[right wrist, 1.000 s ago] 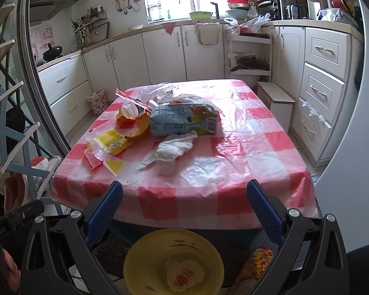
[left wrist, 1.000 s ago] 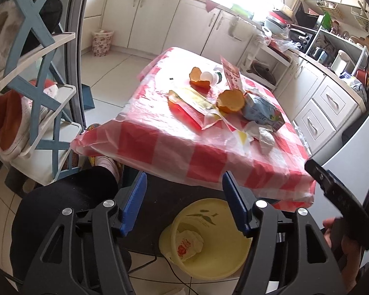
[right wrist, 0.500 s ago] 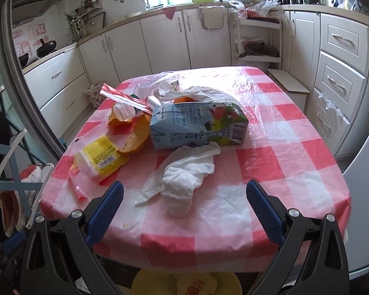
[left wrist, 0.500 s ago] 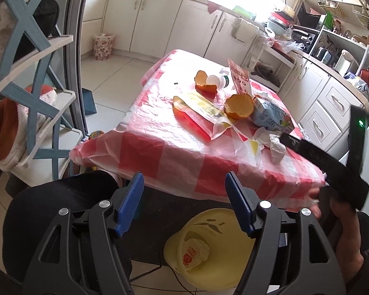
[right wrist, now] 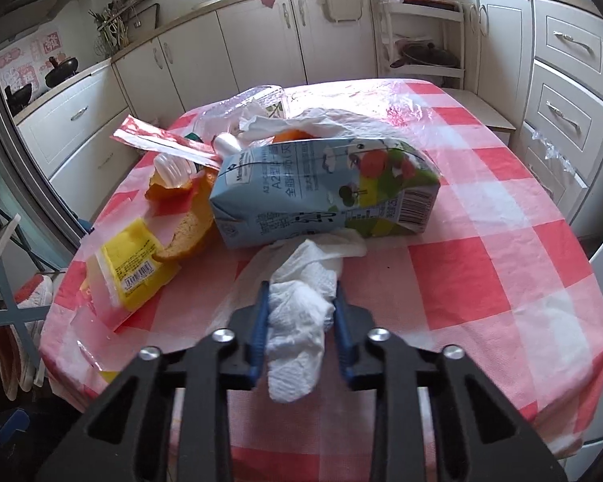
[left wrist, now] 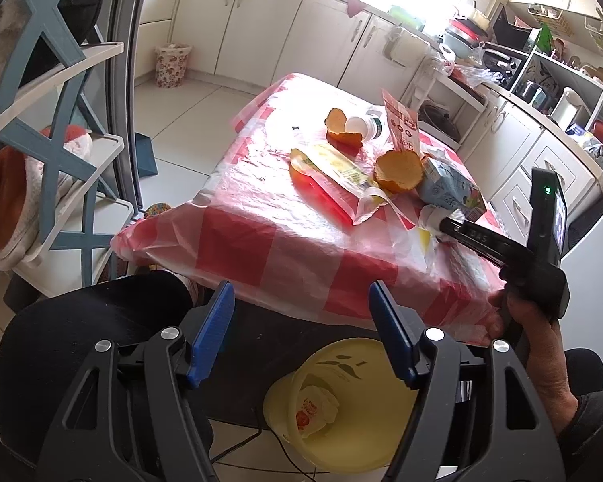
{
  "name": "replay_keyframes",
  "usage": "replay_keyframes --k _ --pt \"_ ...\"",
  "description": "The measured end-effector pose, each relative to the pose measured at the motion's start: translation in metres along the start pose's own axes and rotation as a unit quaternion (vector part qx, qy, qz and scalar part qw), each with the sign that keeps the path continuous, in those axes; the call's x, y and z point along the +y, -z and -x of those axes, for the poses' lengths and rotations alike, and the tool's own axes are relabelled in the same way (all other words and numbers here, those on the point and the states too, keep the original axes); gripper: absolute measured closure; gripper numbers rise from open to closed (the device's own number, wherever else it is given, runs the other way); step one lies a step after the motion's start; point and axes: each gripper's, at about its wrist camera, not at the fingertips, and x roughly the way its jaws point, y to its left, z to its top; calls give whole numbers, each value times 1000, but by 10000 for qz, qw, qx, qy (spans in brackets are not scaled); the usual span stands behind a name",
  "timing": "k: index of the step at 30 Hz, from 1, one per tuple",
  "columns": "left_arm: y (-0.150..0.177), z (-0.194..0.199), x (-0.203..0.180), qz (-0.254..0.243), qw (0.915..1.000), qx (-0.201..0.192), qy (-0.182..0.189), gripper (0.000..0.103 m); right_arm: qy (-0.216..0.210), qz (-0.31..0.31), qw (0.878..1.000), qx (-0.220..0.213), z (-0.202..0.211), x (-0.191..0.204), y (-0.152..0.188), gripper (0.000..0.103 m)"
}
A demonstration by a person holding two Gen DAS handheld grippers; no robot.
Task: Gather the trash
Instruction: 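Reach the right tool to the table and grasp the white tissue, then lower the tissue over the yellow bucket and open the right tool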
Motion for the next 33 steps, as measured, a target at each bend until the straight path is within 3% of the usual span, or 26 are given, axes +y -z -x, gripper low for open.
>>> replay_keyframes --k 11,17,24,33 --pt "4 6 -3 -66 9999 -114 -103 37 -541 24 9977 -416 62 -5 8 85" --pt "7 15 -9 -203 9992 -296 -177 37 -628 391 9956 -579 109 -1 34 85" --pt "12 27 -18 -468 9972 -526 -267 37 -558 1053 9919 -432 141 9 80 85" --pt "19 43 -22 -614 9953 -677 -332 37 -509 1428 9884 29 135 18 112 84"
